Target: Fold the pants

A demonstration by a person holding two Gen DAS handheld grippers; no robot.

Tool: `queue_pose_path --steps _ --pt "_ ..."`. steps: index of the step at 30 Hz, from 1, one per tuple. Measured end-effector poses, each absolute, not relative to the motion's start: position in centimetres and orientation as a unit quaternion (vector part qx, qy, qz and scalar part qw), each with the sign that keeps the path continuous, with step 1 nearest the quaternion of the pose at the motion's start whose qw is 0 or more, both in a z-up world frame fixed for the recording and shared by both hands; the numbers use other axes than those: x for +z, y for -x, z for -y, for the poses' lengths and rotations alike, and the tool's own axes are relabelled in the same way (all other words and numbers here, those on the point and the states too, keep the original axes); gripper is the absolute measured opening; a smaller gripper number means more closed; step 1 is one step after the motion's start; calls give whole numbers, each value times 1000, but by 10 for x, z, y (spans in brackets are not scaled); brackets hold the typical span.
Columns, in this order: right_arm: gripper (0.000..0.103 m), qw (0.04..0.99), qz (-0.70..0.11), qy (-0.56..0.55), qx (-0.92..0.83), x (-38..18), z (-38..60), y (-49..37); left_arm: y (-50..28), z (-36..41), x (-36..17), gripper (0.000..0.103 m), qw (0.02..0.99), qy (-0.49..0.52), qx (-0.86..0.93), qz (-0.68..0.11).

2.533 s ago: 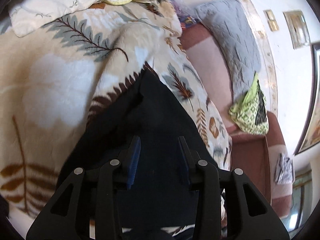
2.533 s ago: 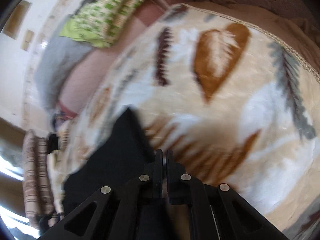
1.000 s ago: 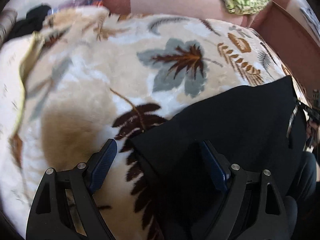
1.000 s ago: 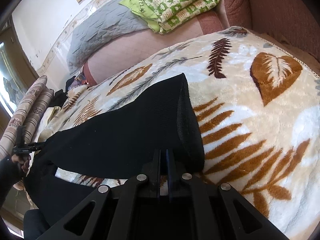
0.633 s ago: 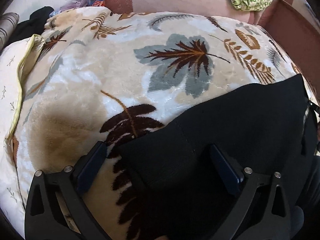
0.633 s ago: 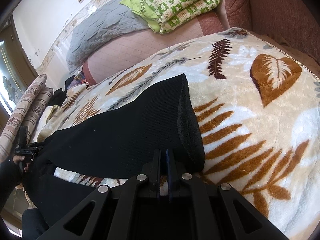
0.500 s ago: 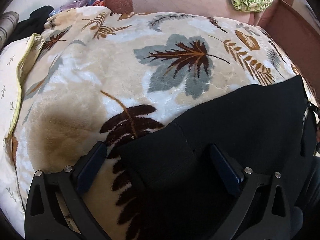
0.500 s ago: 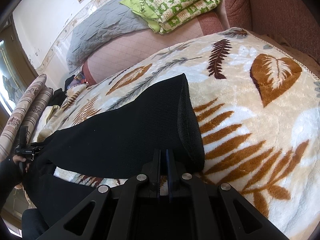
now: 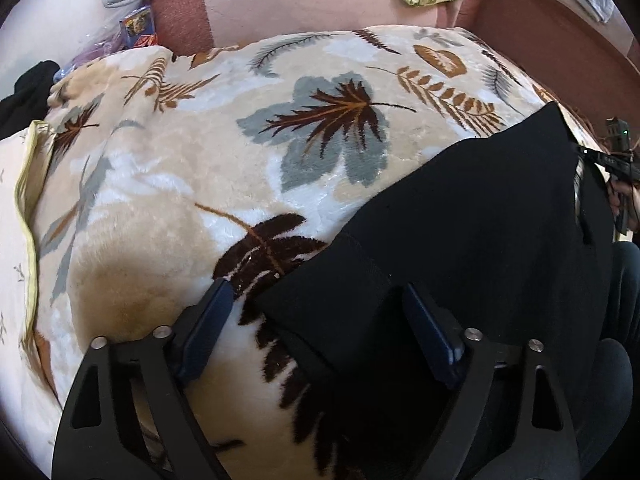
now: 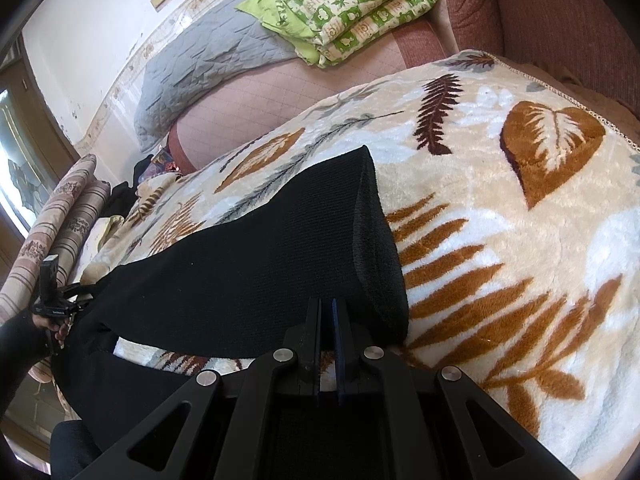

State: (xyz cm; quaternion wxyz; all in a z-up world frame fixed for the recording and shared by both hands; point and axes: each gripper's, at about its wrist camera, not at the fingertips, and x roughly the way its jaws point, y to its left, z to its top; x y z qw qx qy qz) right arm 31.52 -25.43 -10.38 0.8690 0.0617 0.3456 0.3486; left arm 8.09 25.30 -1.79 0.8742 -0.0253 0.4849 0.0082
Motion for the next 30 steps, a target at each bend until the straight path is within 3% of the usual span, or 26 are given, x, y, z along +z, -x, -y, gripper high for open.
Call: queue_pose_path --steps 2,6,9,15,26,28,30 --pt "4 869 -346 -62 348 -104 254 -315 -83 -258 -17 78 876 34 3 -481" --pt "4 869 -346 -63 348 -104 254 -315 -86 -259 -12 47 877 49 -18 -478" --pt "4 869 -346 -62 348 -104 255 -315 -88 -259 -13 43 872 52 -24 -487" --pt "4 869 -346 -64 348 -104 255 -315 -81 -256 -8 10 862 56 -19 -504" --pt "5 855 -387 -83 335 -77 261 -322 -63 -210 49 6 878 -56 64 -471" --pt "8 865 -368 -88 329 -55 271 -327 -61 -199 55 6 878 -79 78 -465" --pt "21 874 -359 -91 314 -34 278 -341 -60 -191 60 6 877 -94 97 -461"
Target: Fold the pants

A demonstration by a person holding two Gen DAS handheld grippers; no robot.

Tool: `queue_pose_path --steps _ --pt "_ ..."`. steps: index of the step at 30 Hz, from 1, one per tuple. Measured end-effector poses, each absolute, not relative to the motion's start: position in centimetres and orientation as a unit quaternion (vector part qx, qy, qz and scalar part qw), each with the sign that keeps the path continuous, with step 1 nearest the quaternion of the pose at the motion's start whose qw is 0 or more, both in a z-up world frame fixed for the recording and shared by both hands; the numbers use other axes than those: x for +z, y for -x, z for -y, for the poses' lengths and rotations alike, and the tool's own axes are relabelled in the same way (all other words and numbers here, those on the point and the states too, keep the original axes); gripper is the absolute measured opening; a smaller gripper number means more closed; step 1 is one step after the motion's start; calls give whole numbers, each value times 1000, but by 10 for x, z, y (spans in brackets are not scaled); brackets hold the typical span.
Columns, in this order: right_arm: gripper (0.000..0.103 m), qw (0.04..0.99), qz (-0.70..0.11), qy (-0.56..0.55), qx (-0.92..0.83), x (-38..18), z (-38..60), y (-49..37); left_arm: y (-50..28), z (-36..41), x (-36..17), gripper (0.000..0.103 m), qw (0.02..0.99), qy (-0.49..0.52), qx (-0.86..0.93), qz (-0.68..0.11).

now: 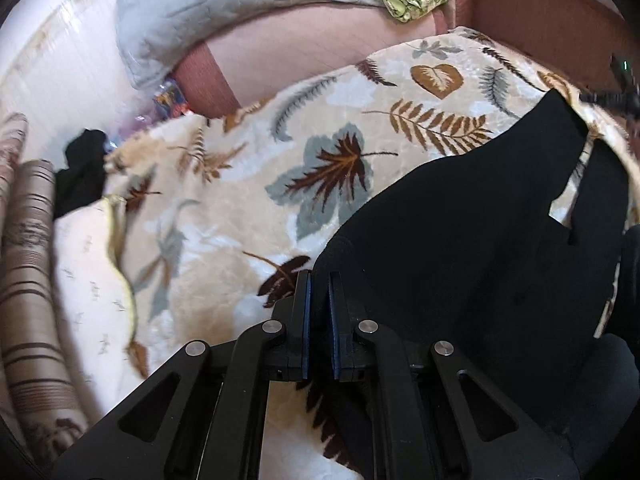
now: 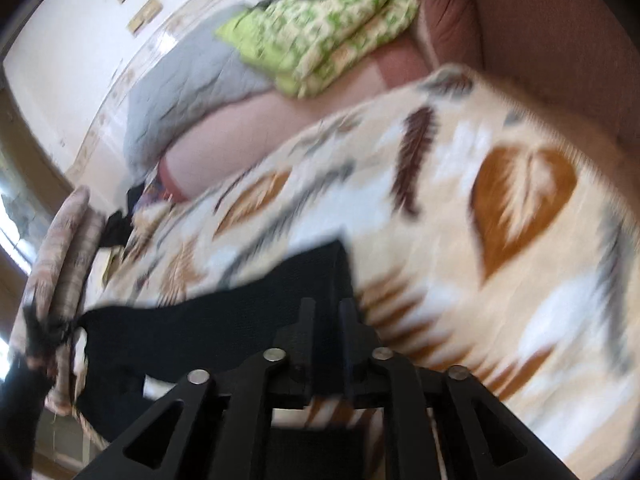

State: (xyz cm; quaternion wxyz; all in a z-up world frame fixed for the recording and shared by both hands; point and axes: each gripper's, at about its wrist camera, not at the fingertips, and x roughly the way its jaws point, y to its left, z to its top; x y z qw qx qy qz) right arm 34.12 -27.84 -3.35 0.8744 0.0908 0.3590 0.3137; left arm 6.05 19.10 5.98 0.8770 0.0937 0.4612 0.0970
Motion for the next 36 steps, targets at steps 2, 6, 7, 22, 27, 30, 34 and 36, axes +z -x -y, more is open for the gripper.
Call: queue_pose_path --steps 2,6,7,22,27,30,34,36 --pt "36 867 -378 -88 312 -25 276 -363 -61 -185 62 6 875 -108 113 -459" --pt "38 835 -433 -67 334 -30 255 -401 -63 -181 62 6 870 -109 131 -462" --pt "38 830 -436 -66 342 -31 253 -406 -63 -181 61 6 870 -108 132 -463" --pt "5 818 -376 54 431 -19 233 -400 -60 -175 76 6 870 -106 168 -450" --pt "5 824 -326 131 445 9 237 -352 -33 -158 89 6 878 -142 162 -427" --pt "5 821 -299 174 454 7 248 -304 -2 -140 88 5 883 -162 162 -409" --pt "5 818 -281 195 463 -3 275 -252 42 -117 77 5 886 -166 168 -398" --pt "5 813 -284 202 467 -12 289 -230 62 -107 68 5 887 -163 169 -397"
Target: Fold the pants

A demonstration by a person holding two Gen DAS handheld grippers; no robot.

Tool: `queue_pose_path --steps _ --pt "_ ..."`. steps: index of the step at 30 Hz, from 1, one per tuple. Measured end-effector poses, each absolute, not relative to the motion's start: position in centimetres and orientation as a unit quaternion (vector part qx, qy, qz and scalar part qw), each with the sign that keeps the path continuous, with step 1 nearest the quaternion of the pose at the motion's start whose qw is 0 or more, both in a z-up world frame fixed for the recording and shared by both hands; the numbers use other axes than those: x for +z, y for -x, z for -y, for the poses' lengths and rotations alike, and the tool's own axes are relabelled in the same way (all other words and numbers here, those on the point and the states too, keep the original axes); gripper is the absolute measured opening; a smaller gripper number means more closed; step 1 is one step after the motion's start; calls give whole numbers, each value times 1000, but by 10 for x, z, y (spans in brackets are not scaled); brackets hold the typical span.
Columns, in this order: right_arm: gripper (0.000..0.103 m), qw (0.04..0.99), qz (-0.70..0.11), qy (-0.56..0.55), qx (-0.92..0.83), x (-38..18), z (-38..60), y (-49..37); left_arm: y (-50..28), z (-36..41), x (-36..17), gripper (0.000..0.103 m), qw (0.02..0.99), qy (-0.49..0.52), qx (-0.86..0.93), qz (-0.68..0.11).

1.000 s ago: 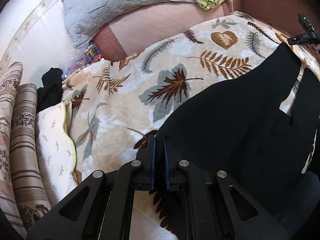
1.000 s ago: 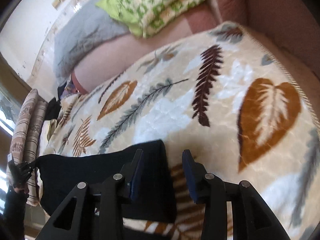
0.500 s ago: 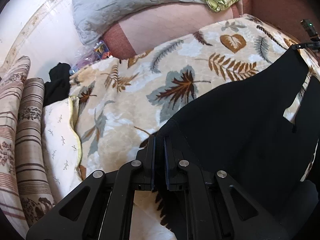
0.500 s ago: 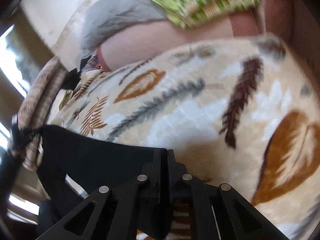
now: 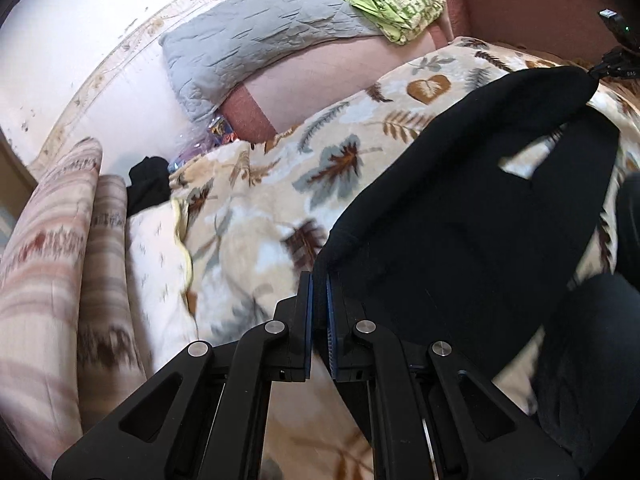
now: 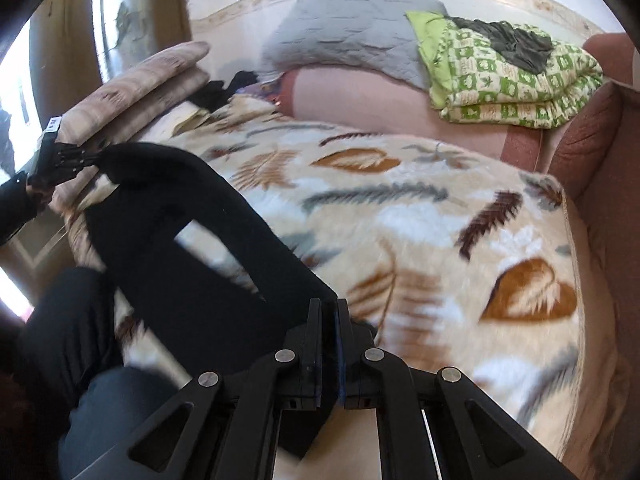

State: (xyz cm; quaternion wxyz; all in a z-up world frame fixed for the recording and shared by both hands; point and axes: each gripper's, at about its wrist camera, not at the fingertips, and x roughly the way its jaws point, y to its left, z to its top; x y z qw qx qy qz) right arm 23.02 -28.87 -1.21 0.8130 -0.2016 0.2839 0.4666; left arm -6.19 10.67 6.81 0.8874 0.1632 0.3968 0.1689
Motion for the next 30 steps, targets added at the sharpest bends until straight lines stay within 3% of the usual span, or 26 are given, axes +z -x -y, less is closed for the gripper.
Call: queue_pose_path --steps 8,14,24,30 --pt "5 790 -320 256 457 -66 310 -183 118 -99 7 5 879 -103 182 -429" --pt "5 797 -320 265 439 -78 308 -181 129 -96 -7 5 884 -61 200 -418" --pt "5 831 -308 298 354 -85 319 -187 168 -105 23 4 892 9 287 -350" --pt "5 876 -305 218 303 -65 351 -192 132 -67 57 5 930 10 221 -295"
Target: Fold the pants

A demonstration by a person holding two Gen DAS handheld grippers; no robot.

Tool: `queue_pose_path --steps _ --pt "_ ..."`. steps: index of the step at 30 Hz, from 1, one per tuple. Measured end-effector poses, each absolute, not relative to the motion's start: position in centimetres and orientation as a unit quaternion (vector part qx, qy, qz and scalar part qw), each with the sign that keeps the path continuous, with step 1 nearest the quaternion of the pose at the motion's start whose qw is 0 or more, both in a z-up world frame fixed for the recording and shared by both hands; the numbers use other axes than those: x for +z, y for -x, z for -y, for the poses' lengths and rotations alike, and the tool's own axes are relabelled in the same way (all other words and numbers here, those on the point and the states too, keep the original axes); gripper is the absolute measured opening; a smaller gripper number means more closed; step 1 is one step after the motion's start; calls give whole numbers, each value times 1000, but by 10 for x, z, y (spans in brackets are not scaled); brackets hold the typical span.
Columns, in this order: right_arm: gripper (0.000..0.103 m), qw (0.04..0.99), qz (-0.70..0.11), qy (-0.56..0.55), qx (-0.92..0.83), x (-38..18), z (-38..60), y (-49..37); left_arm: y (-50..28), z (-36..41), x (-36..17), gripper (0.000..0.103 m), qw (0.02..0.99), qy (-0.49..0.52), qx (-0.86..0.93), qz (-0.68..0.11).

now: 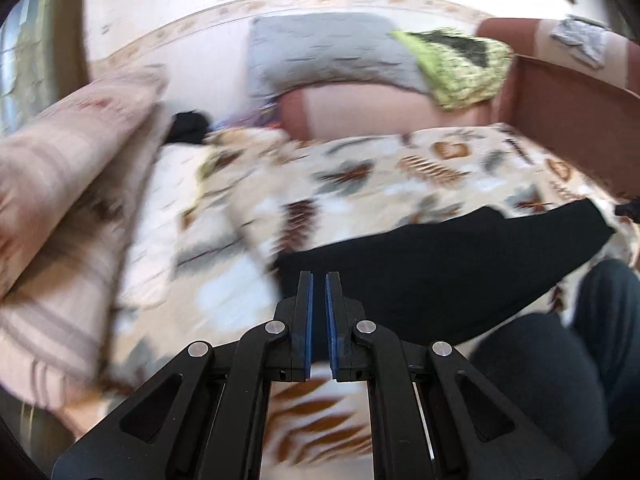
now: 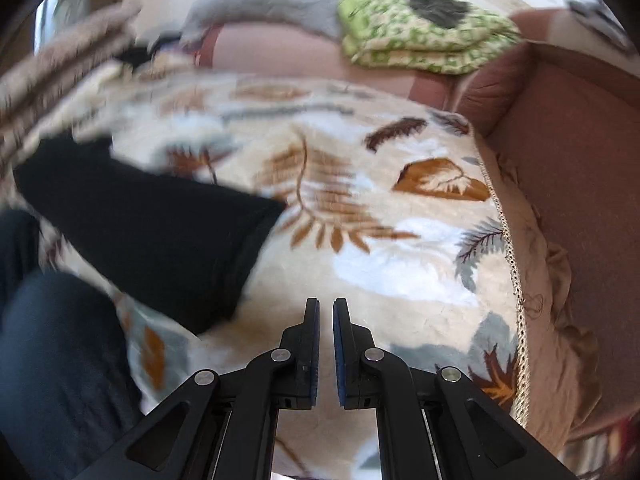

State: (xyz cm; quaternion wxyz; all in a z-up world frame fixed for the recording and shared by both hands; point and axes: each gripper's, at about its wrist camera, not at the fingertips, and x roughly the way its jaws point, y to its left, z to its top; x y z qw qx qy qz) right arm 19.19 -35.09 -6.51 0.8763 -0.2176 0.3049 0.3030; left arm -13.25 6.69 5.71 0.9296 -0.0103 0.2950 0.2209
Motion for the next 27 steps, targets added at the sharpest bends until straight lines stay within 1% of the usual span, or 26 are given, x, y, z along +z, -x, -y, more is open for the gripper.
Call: queue_pose_path --steps 4,5,7,9,10,12,15,17,21,25,27 --pt "5 853 -307 109 408 -47 340 -170 92 -61 39 5 928 18 193 -318" --pt "4 843 -310 99 429 -50 332 -164 84 -68 27 5 921 32 199 -333" --pt "4 849 -316 122 404 -63 314 -162 79 -74 6 5 907 62 208 -361" --pt "4 855 -349 110 367 -86 303 -185 87 -76 -16 5 895 97 224 -372" --pt "3 852 -376 86 354 -100 300 -205 95 -74 -20 5 900 112 227 -355" --pt "0 861 -362 53 353 -102 299 -220 103 -71 -21 5 901 132 234 -340" --pt "0 867 -358 48 343 -99 285 -242 107 -69 -24 5 901 150 248 -324" --pt "0 865 -359 47 348 -95 283 -248 108 -64 -25 5 901 145 258 -317" --pt "0 857 -376 26 350 -84 290 -250 108 -61 -26 5 902 134 267 -312" --pt "2 876 -347 13 336 -59 294 -234 108 -61 -28 5 902 133 272 -309" --pt "2 872 -351 22 341 -57 283 -235 109 -60 -29 5 901 135 275 -308"
